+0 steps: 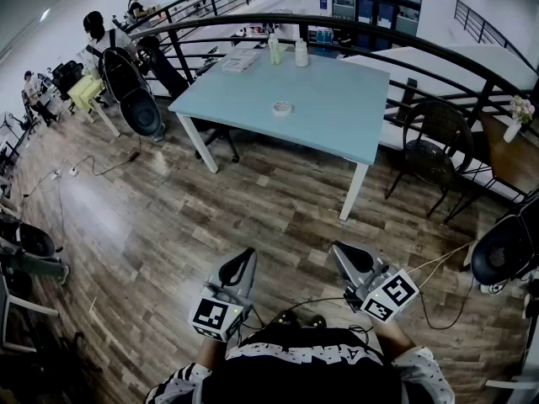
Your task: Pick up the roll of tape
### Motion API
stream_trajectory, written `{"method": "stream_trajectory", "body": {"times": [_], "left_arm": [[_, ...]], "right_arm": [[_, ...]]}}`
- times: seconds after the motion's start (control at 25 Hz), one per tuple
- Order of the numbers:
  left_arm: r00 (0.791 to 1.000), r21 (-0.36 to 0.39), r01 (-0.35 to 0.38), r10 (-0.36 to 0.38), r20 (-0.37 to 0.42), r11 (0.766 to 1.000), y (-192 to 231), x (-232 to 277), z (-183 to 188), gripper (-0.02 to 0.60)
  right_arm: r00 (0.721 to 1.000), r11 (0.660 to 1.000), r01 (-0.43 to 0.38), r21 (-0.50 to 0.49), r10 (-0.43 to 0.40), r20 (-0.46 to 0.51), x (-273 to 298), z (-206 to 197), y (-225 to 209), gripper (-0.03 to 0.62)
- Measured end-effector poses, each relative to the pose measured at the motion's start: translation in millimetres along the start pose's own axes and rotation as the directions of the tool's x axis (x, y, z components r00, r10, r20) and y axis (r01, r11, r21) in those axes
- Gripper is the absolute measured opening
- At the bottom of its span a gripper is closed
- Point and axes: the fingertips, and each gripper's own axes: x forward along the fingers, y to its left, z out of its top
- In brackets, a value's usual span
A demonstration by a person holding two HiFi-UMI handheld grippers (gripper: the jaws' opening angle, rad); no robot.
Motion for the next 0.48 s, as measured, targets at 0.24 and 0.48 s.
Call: {"method": "stream_trajectory", "body": {"times": [0.24,0.48], "left_arm": [[1.0,0.001,-0.015,0.015,0.007,1.0,3,-5,3,0.0],[1.0,-0.006,-0.029,0.029,-0.004,1.0,2,-14,-2,0.0]], "right_arm": [[1.0,1.0,-0.014,-0.012,0.014,-0.005,2,4,5,0.0],[1.0,1.0,-0.025,0.016,0.025,0.004,0,0,10,0.0]]}}
